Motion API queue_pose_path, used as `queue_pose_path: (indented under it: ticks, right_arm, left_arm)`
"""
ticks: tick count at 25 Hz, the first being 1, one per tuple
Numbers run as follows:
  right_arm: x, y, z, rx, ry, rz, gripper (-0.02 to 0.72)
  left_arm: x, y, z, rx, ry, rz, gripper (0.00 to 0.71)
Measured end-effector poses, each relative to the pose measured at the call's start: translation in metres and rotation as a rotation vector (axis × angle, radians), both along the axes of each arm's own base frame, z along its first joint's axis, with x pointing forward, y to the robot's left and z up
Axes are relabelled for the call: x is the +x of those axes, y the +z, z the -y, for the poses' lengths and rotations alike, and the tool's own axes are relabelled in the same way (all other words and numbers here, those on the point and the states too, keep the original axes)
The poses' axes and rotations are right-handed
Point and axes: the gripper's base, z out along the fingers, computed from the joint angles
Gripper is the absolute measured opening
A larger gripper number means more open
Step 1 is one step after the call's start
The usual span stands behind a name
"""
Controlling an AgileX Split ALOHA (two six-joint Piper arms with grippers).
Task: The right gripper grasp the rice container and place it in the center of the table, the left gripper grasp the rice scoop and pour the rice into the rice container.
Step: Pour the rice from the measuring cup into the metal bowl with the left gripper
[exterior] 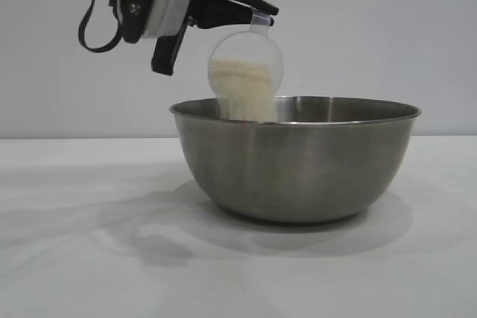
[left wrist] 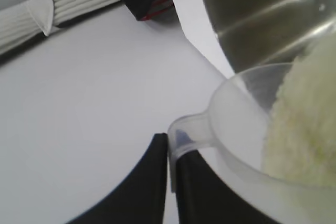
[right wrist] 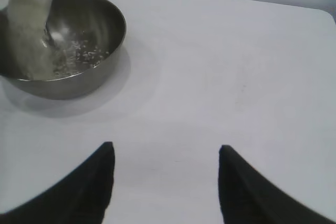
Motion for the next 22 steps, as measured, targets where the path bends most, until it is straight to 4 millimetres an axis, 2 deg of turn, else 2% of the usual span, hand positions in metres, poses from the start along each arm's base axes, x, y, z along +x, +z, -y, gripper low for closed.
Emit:
queue_pose_path:
  ticks: [5,12,19,22]
  right_arm:
    - [0.0000,0.0000,0.0000,0.000,0.000,0.000,0.371]
    - [0.0000,0.0000,0.0000,0.000,0.000,0.000,0.371]
    - [0.0000,0.0000,0.0000,0.000,0.000,0.000,0.371]
    - [0.0000,0.0000,0.0000,0.000,0.000,0.000,0.371]
  left_arm:
    - [-0.0035,0.0008,0.0101,0.101,-0.077,0.129,0.000]
    - [-0.0027,0.0017,0.0111,0.170,-0.111,0.213,0.000]
    - [-0.0017,0.0018,0.0108,0.172,-0.101,0.207,0.000]
    - [0.0003,0.0049,0.0109,0.082,-0.039,0.074,0.000]
